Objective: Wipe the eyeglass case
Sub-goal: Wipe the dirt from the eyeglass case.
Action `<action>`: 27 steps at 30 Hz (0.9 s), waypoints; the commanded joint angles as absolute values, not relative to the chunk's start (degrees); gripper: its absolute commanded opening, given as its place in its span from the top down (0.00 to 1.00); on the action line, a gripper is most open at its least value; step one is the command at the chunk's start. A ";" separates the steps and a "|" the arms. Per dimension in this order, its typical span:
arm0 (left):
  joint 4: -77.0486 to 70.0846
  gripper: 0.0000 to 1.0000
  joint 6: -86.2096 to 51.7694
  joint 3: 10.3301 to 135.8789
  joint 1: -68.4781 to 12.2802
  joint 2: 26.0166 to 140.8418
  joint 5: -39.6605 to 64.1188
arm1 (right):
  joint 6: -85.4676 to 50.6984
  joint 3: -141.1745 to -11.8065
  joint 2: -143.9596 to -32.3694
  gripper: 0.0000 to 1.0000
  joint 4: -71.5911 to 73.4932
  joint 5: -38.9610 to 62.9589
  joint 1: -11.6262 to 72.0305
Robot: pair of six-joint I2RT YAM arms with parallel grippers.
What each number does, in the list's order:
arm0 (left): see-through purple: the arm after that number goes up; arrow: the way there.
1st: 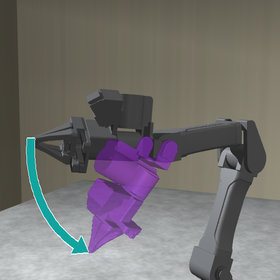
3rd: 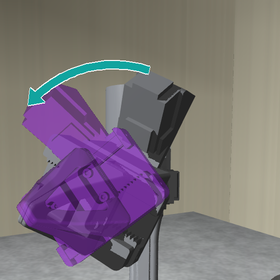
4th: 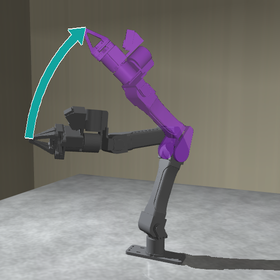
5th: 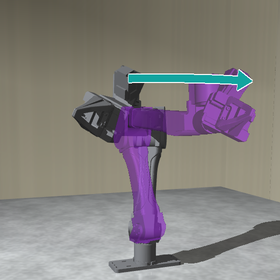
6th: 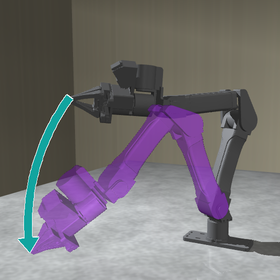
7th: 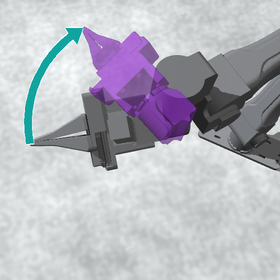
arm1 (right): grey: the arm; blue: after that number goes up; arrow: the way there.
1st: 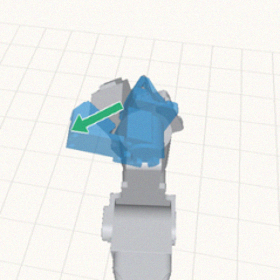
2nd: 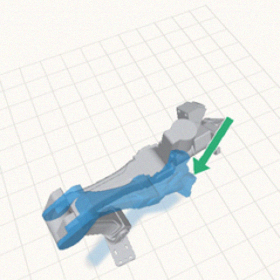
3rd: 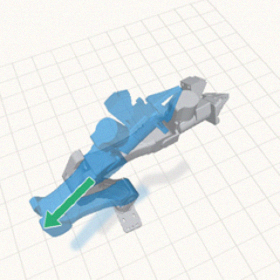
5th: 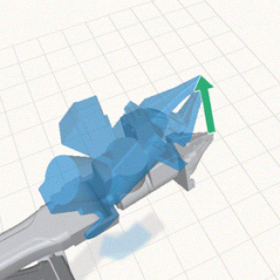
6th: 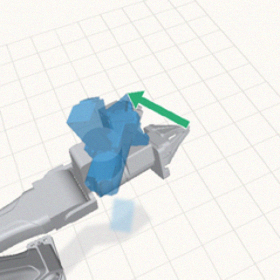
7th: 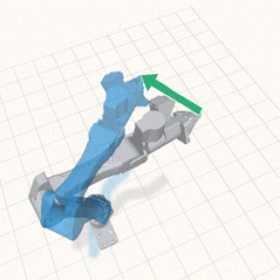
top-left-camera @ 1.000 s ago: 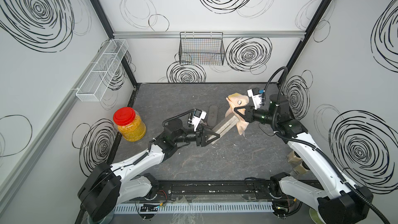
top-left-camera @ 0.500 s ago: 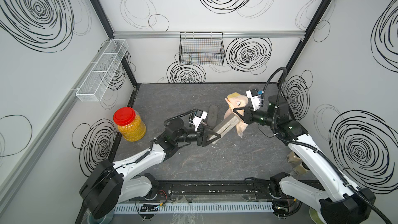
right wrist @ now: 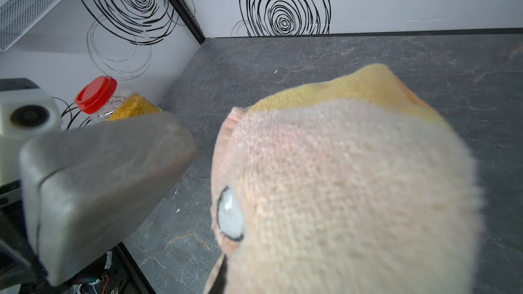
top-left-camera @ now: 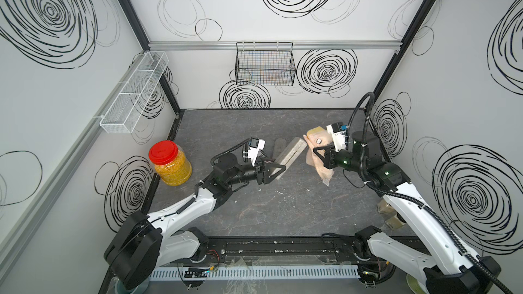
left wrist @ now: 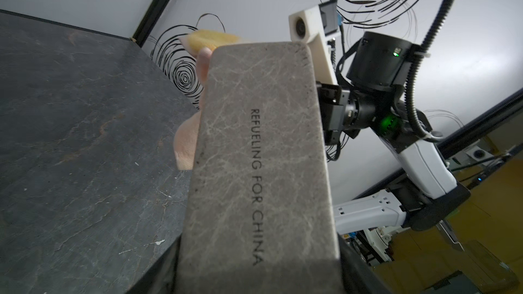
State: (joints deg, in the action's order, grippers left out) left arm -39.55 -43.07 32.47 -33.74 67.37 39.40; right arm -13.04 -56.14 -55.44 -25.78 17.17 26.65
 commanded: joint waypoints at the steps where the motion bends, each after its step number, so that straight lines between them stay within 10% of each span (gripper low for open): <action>1: -42.61 0.44 -42.86 33.88 -32.68 67.07 37.96 | -10.47 -54.54 -54.22 0.95 -28.59 12.54 30.86; 16: -39.00 0.44 -52.24 39.59 -29.25 71.01 47.12 | -8.34 -58.03 -62.00 0.97 -28.86 -3.86 56.18; 27: -20.48 0.44 -41.21 44.61 -29.57 70.84 49.23 | -7.30 -59.99 -61.22 0.98 -26.72 -12.32 44.31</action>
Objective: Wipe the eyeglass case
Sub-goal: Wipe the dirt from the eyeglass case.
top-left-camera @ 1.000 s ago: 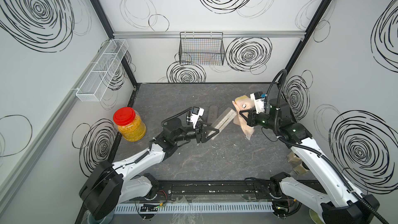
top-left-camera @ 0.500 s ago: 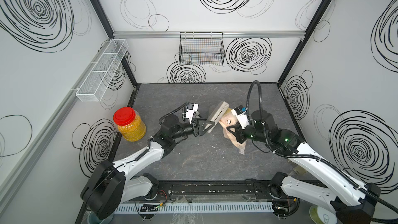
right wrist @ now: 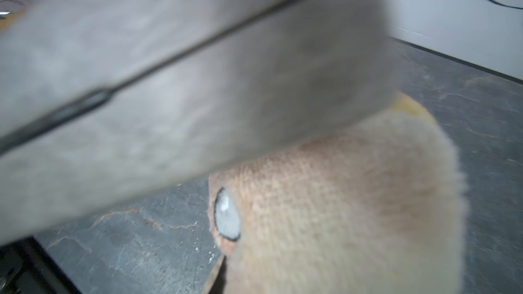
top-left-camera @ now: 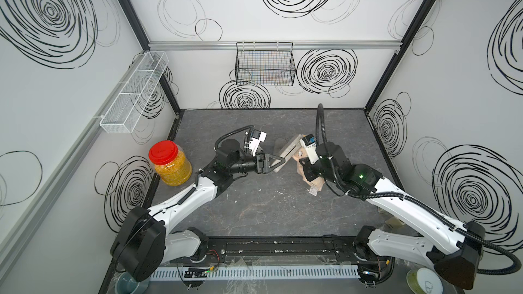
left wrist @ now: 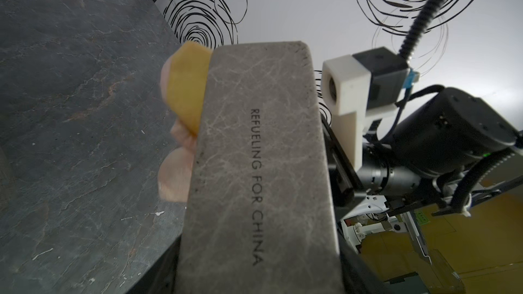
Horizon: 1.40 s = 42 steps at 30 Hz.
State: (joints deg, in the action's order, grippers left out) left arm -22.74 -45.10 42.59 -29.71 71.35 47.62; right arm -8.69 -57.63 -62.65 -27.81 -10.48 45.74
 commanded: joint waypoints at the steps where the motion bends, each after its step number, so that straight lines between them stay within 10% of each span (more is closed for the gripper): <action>1: -20.50 0.44 -41.22 44.52 -29.59 70.77 49.05 | -6.09 -60.45 -61.36 0.98 -27.17 -10.97 44.45; 36: -17.01 0.44 -36.96 47.19 -30.38 71.98 49.30 | -4.39 -56.10 -62.97 0.97 -20.42 2.11 53.27; 42: -15.03 0.44 -35.21 47.72 -30.40 72.60 49.25 | -6.19 -56.41 -63.00 0.97 -21.09 -9.00 49.87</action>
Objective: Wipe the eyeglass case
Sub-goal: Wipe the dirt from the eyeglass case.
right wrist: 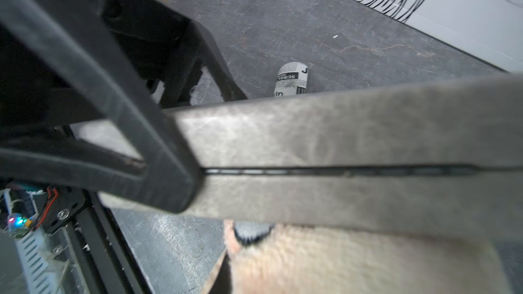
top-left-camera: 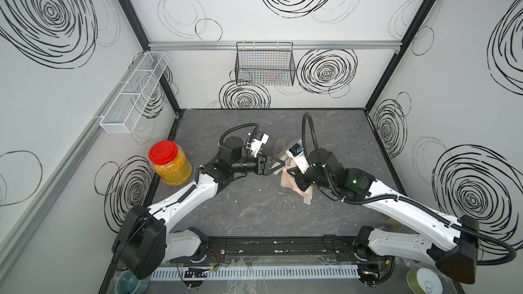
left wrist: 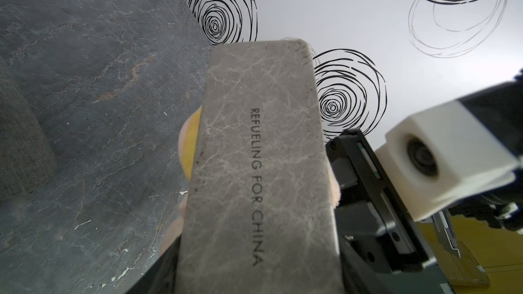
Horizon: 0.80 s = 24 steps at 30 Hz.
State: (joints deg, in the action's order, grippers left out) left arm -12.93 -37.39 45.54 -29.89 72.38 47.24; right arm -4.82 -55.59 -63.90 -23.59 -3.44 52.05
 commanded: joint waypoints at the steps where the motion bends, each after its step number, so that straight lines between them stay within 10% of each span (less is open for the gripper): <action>1: -14.82 0.45 -35.24 47.72 -30.32 72.65 49.07 | -6.25 -56.63 -63.15 0.97 -21.23 -8.98 48.63; 24: -15.42 0.44 -35.60 48.95 -33.84 73.75 46.46 | -10.71 -57.33 -63.99 0.97 -22.65 -5.79 41.68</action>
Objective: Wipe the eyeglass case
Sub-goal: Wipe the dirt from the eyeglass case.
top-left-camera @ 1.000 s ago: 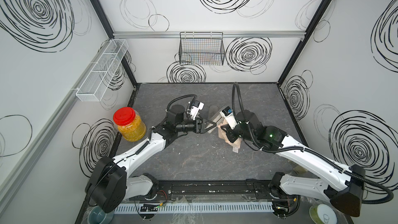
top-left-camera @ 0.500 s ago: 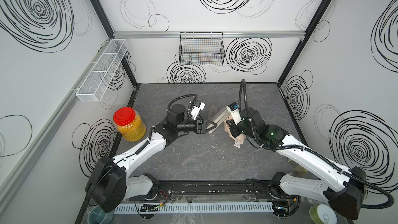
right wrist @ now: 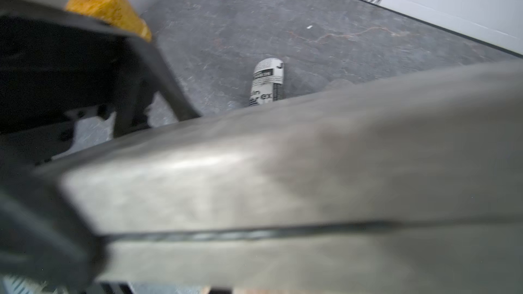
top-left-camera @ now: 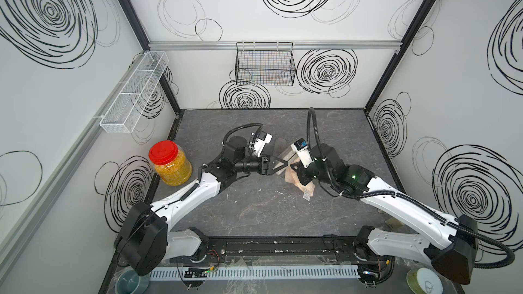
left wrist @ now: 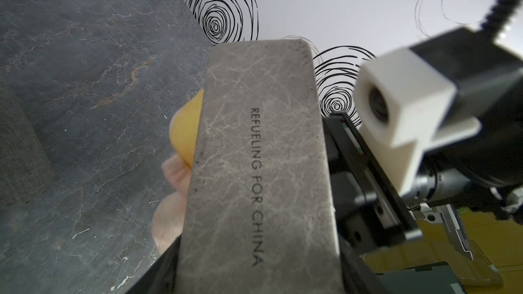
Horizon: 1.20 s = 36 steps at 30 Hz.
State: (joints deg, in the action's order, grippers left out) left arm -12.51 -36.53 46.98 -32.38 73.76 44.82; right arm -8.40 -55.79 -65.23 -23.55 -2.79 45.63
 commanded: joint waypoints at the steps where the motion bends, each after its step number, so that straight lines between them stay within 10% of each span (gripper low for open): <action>1: -15.41 0.44 -35.72 48.96 -33.89 73.59 46.32 | -10.73 -57.25 -63.80 0.97 -22.86 -5.22 40.55; 36: -19.41 0.44 -37.62 48.52 -34.78 75.06 47.07 | -10.33 -54.66 -60.51 0.94 -17.93 2.26 46.67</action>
